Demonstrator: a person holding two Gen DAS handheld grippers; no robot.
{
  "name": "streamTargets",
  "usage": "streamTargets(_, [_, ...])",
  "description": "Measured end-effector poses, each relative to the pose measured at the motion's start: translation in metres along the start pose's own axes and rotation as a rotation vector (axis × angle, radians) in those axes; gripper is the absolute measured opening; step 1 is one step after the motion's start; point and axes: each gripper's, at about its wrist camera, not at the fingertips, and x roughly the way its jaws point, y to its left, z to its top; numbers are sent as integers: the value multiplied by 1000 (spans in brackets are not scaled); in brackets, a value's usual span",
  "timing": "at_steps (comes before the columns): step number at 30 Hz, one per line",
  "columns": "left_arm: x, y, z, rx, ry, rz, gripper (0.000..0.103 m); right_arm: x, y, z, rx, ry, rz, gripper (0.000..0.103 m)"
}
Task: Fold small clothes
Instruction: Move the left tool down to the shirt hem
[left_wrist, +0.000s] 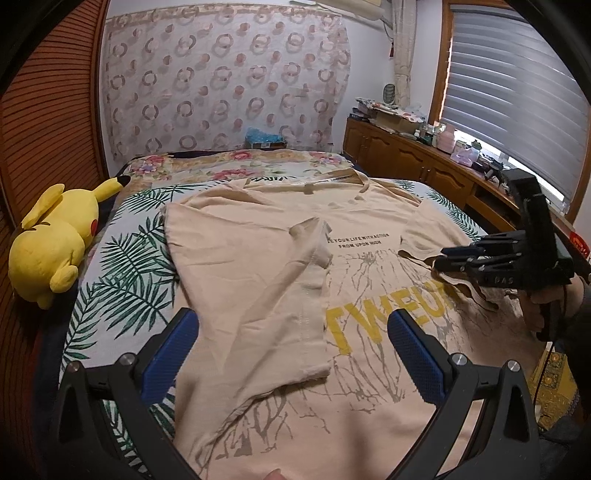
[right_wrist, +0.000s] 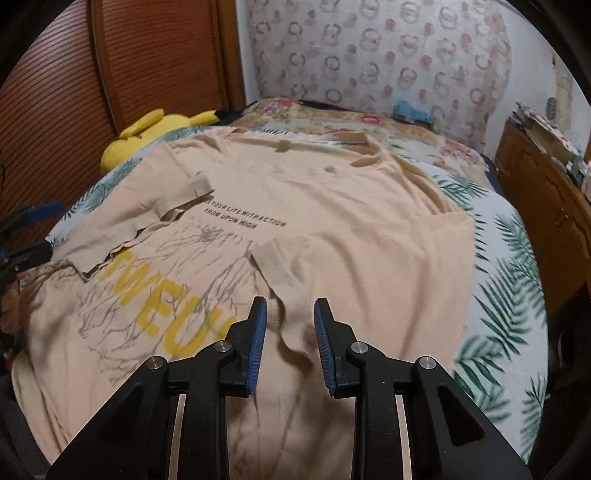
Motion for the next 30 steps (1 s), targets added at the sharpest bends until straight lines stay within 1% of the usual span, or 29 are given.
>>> streamTargets(4, [0, 5, 0, -6, 0, 9, 103, 12, 8, 3, -26, 39, 41, 22])
streamTargets(8, [0, 12, 2, -11, 1, 17, 103, 8, 9, 6, -9, 28, 92, 22])
streamTargets(11, [2, 17, 8, -9, 3, 24, 103, 0, 7, 8, -1, 3, 97, 22])
streamTargets(14, [8, 25, 16, 2, 16, 38, 103, -8, -2, 11, 13, -16, 57, 22])
streamTargets(17, [17, 34, 25, 14, 33, 53, 103, -13, -23, 17, 38, -32, 2, 26])
streamTargets(21, [33, 50, 38, 17, 54, 82, 103, -9, -50, 23, 55, -23, -75, 33])
streamTargets(22, [37, 55, 42, 16, 60, 84, 103, -6, -58, 25, 54, -18, -93, 37])
streamTargets(24, [47, 61, 47, 13, 76, 84, 103, -1, -68, 27, 55, -10, -109, 40])
streamTargets(27, [63, 74, 56, 9, 100, 100, 103, 13, -83, 30, 54, 12, -122, 40])
streamTargets(30, [77, 88, 63, 2, 122, 109, 103, 24, -89, 33, 48, 18, -122, 40])
